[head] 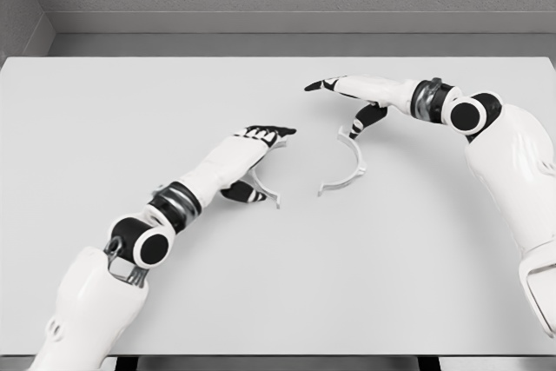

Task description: Assemble PVC drainage pipe clamps

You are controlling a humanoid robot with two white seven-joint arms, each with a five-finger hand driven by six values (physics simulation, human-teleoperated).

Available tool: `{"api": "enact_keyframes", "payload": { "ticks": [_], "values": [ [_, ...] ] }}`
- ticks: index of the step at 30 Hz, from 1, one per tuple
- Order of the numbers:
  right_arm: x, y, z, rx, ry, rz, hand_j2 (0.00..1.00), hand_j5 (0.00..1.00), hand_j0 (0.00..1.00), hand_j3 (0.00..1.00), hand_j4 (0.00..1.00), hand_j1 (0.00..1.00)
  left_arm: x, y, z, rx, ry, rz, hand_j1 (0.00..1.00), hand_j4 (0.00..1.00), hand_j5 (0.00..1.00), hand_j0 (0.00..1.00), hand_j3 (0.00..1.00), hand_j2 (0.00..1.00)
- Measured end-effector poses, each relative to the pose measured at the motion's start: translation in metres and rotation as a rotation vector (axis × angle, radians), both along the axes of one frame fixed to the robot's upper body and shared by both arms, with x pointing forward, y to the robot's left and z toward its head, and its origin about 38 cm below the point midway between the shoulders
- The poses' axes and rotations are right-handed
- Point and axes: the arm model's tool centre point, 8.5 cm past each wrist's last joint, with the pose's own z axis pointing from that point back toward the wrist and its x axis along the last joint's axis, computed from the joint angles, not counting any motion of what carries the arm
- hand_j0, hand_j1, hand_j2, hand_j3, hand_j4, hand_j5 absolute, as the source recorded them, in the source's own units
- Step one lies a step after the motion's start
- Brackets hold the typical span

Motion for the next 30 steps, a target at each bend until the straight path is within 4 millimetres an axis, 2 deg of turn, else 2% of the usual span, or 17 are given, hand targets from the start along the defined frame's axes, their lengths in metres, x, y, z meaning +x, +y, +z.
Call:
{"api": "enact_keyframes", "payload": {
  "ticks": [9,22,27,30],
  "values": [
    [-0.001,0.002,-0.001,-0.010,0.000,0.010,1.00,1.00,1.00,1.00,1.00,1.00,-0.002,-0.017,-0.004,-0.019,0.017,-0.021,1.00,1.00,1.00,1.00,1.00,1.00],
    [-0.002,0.006,-0.001,-0.026,-0.009,0.024,1.00,1.00,1.00,1.00,1.00,1.00,0.009,-0.041,0.000,-0.044,0.022,-0.045,1.00,1.00,1.00,1.00,1.00,1.00],
    [-0.003,0.008,0.000,-0.031,-0.015,0.033,1.00,1.00,1.00,1.00,1.00,1.00,0.005,-0.036,0.001,-0.054,0.021,-0.041,1.00,1.00,1.00,1.00,1.00,1.00],
    [-0.003,0.008,0.001,-0.031,-0.017,0.035,1.00,1.00,1.00,1.00,1.00,1.00,-0.005,-0.022,-0.004,-0.058,0.029,-0.017,1.00,1.00,1.00,1.00,1.00,1.00]
  ]
}}
